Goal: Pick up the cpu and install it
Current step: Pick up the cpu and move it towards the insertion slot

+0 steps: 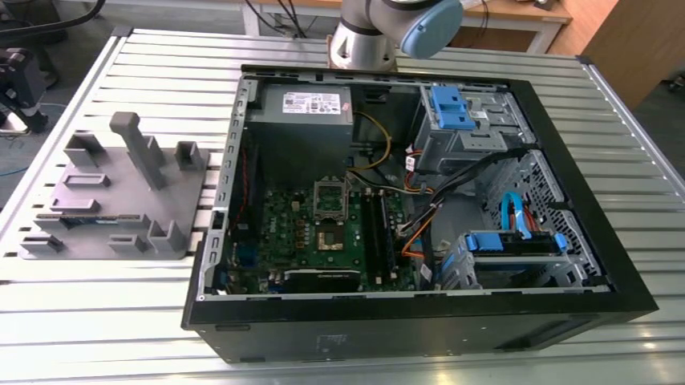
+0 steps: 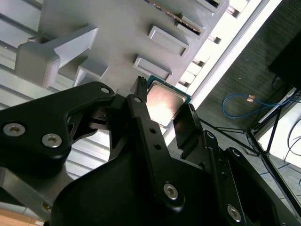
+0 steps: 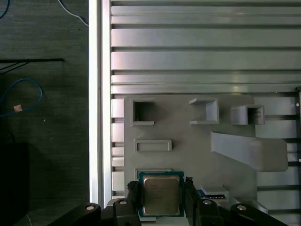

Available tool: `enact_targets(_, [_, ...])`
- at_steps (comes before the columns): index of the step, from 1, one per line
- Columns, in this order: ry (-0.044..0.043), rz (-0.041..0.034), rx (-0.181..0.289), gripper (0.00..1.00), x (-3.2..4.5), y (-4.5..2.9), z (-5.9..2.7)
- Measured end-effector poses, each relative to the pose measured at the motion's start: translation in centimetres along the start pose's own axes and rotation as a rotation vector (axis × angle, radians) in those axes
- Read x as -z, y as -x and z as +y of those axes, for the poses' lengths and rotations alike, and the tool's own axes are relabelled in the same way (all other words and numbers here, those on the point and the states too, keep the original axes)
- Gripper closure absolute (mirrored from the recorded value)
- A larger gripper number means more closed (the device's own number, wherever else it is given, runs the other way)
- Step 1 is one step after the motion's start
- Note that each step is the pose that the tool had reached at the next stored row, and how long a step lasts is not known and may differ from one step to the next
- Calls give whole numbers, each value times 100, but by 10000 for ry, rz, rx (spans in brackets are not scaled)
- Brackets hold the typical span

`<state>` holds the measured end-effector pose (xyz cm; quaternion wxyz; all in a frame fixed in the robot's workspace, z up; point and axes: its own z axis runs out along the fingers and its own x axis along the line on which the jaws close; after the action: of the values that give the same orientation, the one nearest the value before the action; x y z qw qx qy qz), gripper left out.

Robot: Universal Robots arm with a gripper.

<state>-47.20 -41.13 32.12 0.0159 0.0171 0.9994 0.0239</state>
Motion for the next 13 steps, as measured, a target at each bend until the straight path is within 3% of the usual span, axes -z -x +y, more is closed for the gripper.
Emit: enact_targets(13, [1, -1, 0, 53, 284, 9, 14])
